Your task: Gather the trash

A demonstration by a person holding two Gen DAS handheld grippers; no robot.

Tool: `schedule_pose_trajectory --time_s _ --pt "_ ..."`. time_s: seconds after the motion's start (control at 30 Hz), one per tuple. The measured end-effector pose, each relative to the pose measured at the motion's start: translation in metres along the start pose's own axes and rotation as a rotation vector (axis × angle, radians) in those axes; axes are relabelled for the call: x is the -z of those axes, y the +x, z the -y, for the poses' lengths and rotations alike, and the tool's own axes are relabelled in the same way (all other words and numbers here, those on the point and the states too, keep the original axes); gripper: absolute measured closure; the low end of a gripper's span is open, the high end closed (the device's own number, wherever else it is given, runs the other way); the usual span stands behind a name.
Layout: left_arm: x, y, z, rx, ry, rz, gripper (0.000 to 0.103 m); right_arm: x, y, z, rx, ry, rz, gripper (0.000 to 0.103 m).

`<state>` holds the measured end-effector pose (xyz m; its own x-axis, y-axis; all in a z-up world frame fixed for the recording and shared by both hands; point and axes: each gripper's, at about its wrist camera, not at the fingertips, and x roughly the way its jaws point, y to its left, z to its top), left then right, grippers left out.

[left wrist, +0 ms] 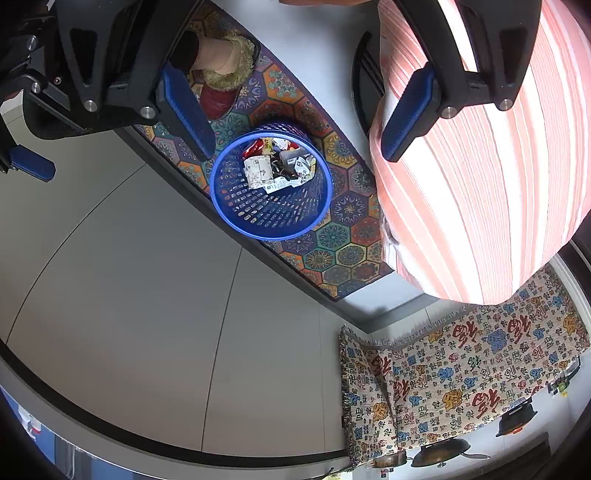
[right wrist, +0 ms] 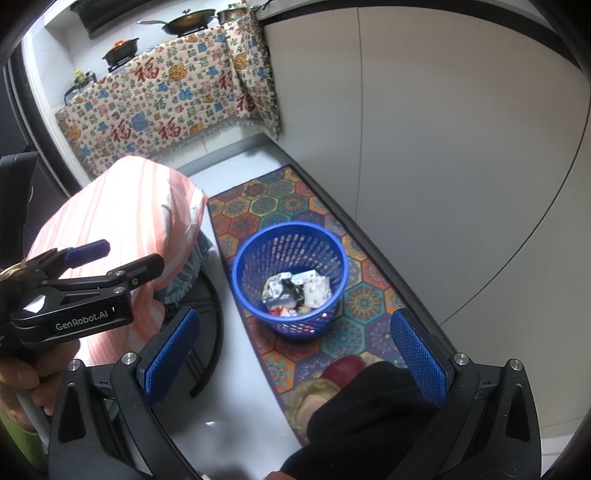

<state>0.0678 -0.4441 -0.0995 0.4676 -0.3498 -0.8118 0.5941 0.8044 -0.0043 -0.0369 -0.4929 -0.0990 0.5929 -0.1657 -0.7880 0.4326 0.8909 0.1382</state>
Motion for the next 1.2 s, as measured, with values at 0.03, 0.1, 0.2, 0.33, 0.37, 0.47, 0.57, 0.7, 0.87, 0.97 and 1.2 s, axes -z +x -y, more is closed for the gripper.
schedule_pose_trajectory --time_s 0.03,0.1,0.2,0.33,0.37,0.47,0.57,0.7,0.87,0.97,1.2 --pt "0.0002 0.0 -0.0002 0.0 0.0 0.0 0.01 0.0002 -0.0001 -0.0001 0.0 0.001 0.0 0.0" --pt "0.0001 -0.0001 -0.0004 0.0 0.001 0.001 0.01 0.0 -0.0002 0.0003 0.0 0.003 0.0 0.0" --pt "0.0006 0.0 0.0003 0.002 0.002 -0.001 0.01 0.0002 -0.0001 0.0004 0.0 0.005 0.001 0.0" --pt "0.0008 0.0002 0.0014 0.002 0.004 -0.003 0.01 0.0006 -0.0001 0.0002 0.001 0.005 0.001 0.0" --pt "0.0018 0.001 0.0013 0.003 0.005 -0.004 0.01 0.0008 0.0 0.0002 0.001 0.005 0.0 0.0" --pt "0.0022 0.0018 0.0022 0.003 0.006 -0.006 0.01 0.0013 0.0001 0.0004 0.001 0.006 -0.001 0.0" --pt "0.0032 0.0025 0.0018 0.004 0.007 -0.007 0.01 0.0023 0.0008 0.0013 0.001 0.008 -0.004 0.0" --pt "0.0039 0.0036 0.0024 0.004 0.011 -0.009 0.01 0.0025 0.0016 0.0029 0.001 0.011 -0.005 0.0" --pt "0.0051 0.0058 0.0028 0.003 0.015 -0.014 0.01 0.0025 0.0032 0.0044 -0.001 0.015 -0.008 0.0" --pt "0.0052 0.0062 0.0028 0.004 0.016 -0.016 0.01 0.0022 0.0043 0.0056 -0.003 0.017 -0.011 0.0" --pt "0.0046 0.0086 0.0051 0.001 0.026 -0.025 0.01 0.003 0.0057 0.0073 -0.001 0.021 -0.014 0.0"
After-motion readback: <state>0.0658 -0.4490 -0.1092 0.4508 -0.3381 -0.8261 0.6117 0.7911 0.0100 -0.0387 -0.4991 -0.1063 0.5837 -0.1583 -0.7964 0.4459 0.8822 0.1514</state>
